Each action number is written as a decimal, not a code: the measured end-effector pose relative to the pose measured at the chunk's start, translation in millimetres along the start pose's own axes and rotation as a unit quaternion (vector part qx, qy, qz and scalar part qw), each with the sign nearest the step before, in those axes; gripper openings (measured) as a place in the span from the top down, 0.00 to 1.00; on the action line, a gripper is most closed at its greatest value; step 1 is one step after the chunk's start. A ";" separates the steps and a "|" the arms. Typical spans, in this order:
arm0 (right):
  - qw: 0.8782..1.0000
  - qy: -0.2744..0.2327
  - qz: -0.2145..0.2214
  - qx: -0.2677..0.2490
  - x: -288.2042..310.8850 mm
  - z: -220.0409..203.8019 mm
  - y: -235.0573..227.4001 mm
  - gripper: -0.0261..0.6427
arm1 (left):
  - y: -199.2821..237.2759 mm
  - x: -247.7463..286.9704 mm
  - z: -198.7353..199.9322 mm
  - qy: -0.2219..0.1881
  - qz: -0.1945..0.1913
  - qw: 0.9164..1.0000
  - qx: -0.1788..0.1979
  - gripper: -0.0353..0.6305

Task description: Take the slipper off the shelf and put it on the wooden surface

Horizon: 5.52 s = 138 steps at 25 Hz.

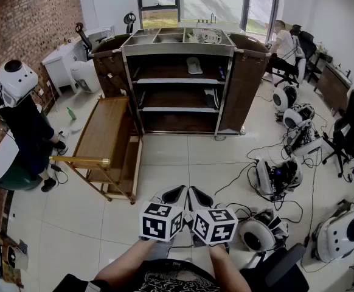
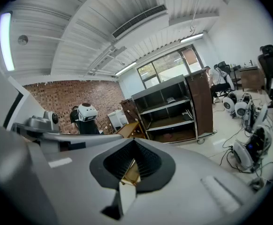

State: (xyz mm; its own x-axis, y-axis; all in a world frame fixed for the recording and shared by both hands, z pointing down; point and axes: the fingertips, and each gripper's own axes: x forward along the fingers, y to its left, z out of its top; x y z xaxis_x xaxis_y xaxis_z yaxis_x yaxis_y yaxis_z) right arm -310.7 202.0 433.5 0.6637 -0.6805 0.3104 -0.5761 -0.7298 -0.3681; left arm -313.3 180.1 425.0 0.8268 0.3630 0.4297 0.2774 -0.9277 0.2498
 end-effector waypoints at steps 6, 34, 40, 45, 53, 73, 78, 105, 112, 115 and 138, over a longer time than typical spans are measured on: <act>1.000 0.005 -0.002 -0.012 47.9 15.3 -17.6 0.96 | 35.0 39.5 19.6 -0.002 0.004 1.000 -0.004 0.94; 0.997 0.021 -0.066 -0.036 317.1 127.3 -57.2 0.96 | 244.4 205.1 154.2 0.006 -0.051 0.999 -0.013 0.94; 0.997 0.015 -0.069 -0.026 328.4 130.6 -68.6 0.96 | 253.9 218.1 156.3 0.011 -0.048 0.999 -0.007 0.94; 0.997 0.012 -0.058 -0.046 344.5 139.0 -81.0 0.96 | 265.5 235.3 165.2 0.002 -0.029 1.000 -0.007 0.94; 0.998 0.002 -0.020 -0.065 390.6 174.2 -124.6 0.96 | 280.9 294.0 196.0 -0.009 0.012 1.000 -0.005 0.94; 0.993 0.018 0.083 -0.080 451.3 264.0 -263.0 0.96 | 256.4 450.2 275.5 -0.021 0.101 0.995 -0.016 0.94; 0.992 0.020 0.095 -0.076 466.6 269.5 -272.6 0.96 | 266.5 460.4 287.1 -0.036 0.120 0.992 -0.010 0.94; 0.990 -0.018 -0.006 -0.137 674.3 348.4 -369.3 0.78 | 414.6 572.9 369.4 -0.085 0.068 0.994 -0.021 0.94; 0.987 -0.032 -0.074 -0.141 718.8 359.4 -417.4 0.74 | 440.9 583.4 372.0 -0.080 0.052 0.995 -0.023 0.94; 0.984 -0.035 -0.098 -0.142 737.9 362.0 -440.3 0.74 | 449.4 589.5 369.5 -0.085 0.046 0.995 -0.016 0.94; 0.966 0.104 -0.155 -0.180 821.6 334.8 -513.6 0.91 | 464.2 631.9 354.2 -0.122 0.034 0.992 -0.023 0.94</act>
State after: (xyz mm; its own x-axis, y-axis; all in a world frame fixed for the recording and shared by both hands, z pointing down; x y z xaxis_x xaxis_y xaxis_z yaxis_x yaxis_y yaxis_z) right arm 690.2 39.7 584.2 0.7427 -0.3967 0.5395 -0.5185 -0.8505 0.0885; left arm 511.3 -52.1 505.0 0.9382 0.2625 0.2253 0.1993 -0.9425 0.2683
